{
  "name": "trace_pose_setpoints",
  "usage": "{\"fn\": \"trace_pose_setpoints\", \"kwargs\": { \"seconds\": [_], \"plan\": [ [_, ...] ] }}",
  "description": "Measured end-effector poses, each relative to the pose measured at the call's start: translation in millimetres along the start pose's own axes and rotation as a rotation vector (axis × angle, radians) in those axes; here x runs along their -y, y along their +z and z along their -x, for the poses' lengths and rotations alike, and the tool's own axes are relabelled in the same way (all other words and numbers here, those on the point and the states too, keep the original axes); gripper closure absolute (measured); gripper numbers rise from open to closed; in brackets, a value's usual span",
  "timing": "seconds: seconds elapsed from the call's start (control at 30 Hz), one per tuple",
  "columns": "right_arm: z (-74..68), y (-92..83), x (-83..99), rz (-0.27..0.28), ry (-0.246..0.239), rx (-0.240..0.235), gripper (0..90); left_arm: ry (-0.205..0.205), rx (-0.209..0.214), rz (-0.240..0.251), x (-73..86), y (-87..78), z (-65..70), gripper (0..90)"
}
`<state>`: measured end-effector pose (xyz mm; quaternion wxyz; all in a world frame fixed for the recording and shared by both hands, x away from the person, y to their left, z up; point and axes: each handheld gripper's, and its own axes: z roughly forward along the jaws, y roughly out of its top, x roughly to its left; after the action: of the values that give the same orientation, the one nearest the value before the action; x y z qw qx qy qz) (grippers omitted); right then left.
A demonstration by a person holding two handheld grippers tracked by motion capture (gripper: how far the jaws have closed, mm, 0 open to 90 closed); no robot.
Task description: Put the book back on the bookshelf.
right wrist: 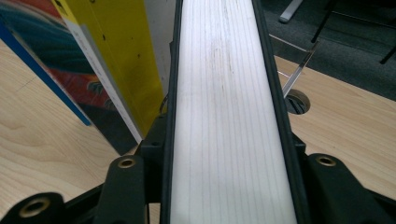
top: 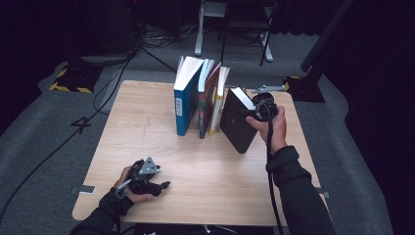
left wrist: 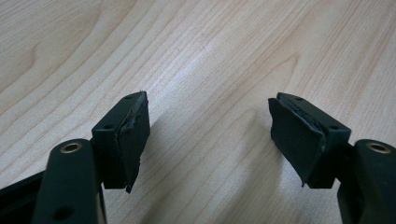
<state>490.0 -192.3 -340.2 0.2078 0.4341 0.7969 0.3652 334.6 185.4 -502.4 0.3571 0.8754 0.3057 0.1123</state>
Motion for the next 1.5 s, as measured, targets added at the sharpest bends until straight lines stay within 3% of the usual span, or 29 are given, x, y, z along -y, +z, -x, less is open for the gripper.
{"fn": "trace_pose_setpoints", "kwargs": {
  "seconds": [0.37, 0.5, 0.77, 1.1, 1.5],
  "plan": [
    [-14.6, 6.5, -20.7, -0.002, 0.02, 0.097, 53.0, 0.002, 0.018, -0.002, 0.5, -1.2, 0.5, 29.0],
    [-10.0, 9.3, -26.1, 0.007, 0.082, 0.126, 52.9, 0.011, 0.028, 0.0, 0.6, -1.1, 1.0, 29.0],
    [-22.9, 24.3, -36.4, 0.025, 0.115, 0.228, 53.0, 0.024, 0.046, 0.003, 0.5, -0.7, 2.7, 29.4],
    [-13.5, 41.4, -43.0, 0.028, 0.177, 0.253, 52.9, 0.026, 0.055, 0.001, -0.2, -0.4, 3.9, 29.4],
    [-6.6, 53.7, -53.0, 0.038, 0.169, 0.261, 52.8, 0.038, 0.045, 0.004, 0.2, 0.2, 4.9, 29.3]
  ]
}}
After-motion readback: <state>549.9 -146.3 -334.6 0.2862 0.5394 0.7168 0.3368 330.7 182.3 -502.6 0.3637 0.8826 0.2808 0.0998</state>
